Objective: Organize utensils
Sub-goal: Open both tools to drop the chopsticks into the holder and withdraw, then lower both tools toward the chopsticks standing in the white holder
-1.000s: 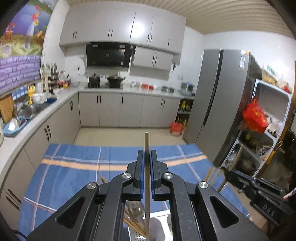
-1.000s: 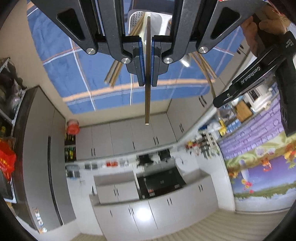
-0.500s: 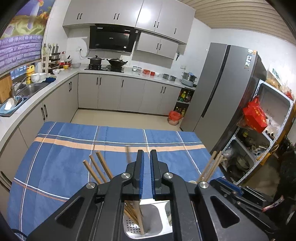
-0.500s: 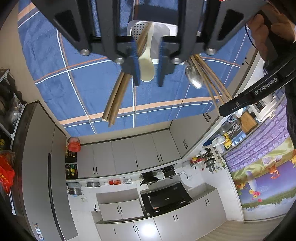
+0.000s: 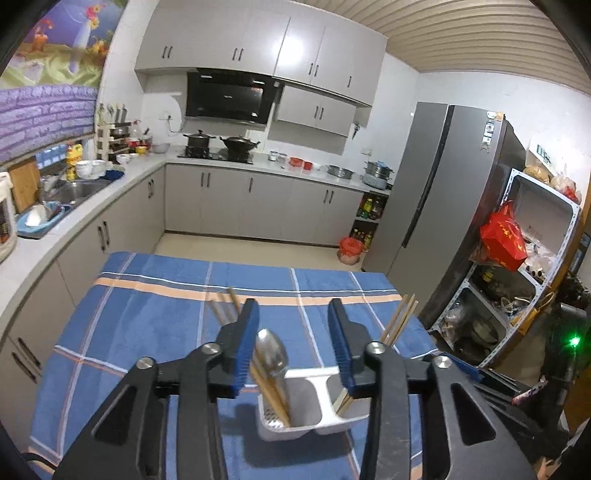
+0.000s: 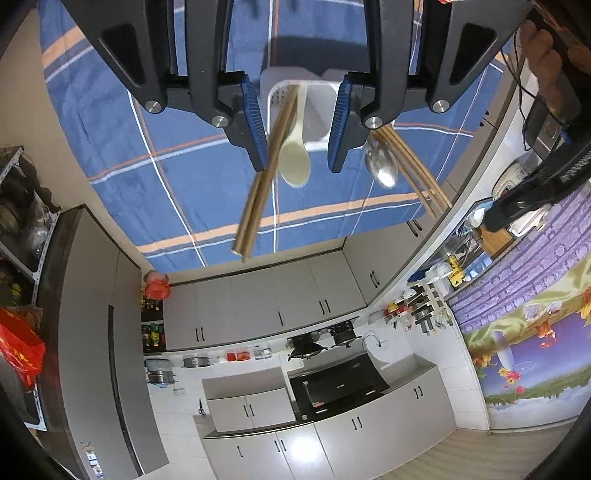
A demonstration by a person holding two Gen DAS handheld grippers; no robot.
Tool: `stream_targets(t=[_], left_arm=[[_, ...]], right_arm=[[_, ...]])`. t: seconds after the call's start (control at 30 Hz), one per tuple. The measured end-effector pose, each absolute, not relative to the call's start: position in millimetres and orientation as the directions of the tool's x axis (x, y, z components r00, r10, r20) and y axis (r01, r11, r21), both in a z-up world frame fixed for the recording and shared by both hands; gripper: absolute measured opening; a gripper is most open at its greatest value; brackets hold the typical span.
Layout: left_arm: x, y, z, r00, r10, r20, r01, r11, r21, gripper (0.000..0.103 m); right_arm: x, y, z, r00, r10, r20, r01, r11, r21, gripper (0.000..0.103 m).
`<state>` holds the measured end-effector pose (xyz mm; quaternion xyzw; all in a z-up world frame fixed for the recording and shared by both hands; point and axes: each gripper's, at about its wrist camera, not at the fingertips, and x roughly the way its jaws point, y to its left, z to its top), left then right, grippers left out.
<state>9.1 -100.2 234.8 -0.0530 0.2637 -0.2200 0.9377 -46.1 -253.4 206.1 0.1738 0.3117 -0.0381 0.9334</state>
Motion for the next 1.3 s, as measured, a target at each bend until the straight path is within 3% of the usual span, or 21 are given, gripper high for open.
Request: stream_targets(t=[0.2, 0.67, 1.3], left_arm=[[-29, -66, 233, 0.774, -0.400, -0.491, 0.330, 0.917, -0.226, 0.052], [-72, -9, 186, 0.735, -0.252, -0.630, 0.165, 0.967, -0.194, 0.055], [-30, -63, 159, 0.681, -0.134, -0.720, 0.156, 0.987, -0.036, 0.055]], right_arm=[[-82, -242, 202, 0.792, 0.030, -0.610, 0.208, 0.926, 0.315, 0.039], [-104, -197, 174, 0.733, 0.080, -0.676, 0.187, 0.932, 0.312, 0.042], [-58, -252, 160, 0.709, 0.033, -0.704, 0.241, 0.928, 0.286, 0.043]])
